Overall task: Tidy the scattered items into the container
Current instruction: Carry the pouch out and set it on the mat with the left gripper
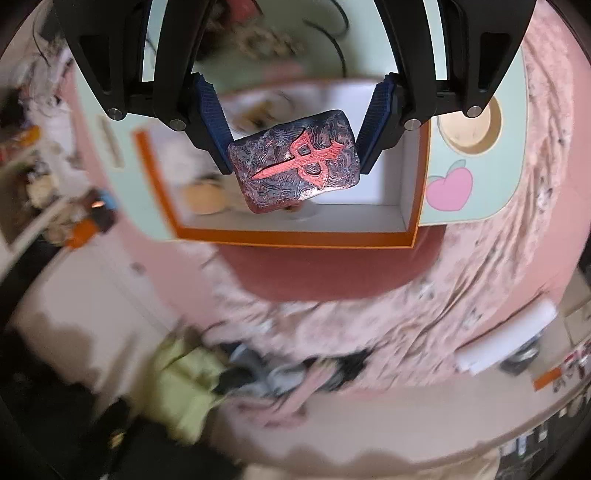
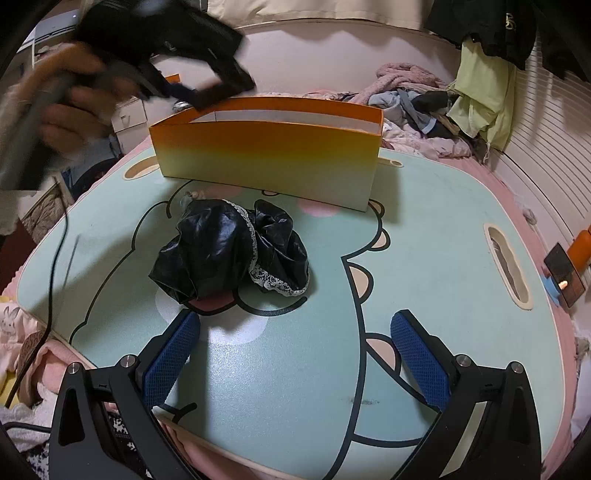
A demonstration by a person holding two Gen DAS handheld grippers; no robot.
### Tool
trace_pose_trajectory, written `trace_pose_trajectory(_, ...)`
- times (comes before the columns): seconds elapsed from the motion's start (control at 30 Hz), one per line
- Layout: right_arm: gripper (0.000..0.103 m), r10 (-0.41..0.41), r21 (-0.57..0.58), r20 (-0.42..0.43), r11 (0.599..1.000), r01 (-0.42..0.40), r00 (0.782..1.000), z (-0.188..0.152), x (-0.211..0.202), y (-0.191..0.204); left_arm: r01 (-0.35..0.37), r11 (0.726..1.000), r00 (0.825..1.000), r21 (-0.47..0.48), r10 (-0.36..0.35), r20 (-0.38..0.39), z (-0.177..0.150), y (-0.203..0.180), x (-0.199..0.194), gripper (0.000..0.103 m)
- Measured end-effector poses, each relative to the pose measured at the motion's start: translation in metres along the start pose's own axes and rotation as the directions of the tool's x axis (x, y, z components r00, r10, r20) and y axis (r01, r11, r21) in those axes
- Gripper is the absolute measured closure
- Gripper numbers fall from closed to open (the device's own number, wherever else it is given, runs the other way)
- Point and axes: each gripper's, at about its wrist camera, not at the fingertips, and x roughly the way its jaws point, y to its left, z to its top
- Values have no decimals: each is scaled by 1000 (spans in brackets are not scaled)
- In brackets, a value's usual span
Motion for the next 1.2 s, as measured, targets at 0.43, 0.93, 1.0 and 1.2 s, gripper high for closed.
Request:
trace_pose_trajectory(0.43, 0, 0, 1, 1, 1000, 0, 1000, -1, 0, -2, -42, 999, 998, -4, 42, -36, -101, 29, 5, 38)
trace_pose_trajectory(0.93, 0, 1, 1, 3, 1000, -1, 1000, -2, -1, -4, -200, 980, 978, -6, 200, 54, -147, 21, -19, 16)
trace_pose_trajectory(1.0, 0, 1, 1, 3, 1000, -1, 1000, -2, -1, -4, -213, 977, 976, 2, 212, 56, -160, 19, -21, 15)
trace_pose_trajectory(1.2, 0, 1, 1, 3, 1000, -1, 1000, -2, -2, -4, -268, 961, 961, 69, 261, 92, -190, 6, -17, 5)
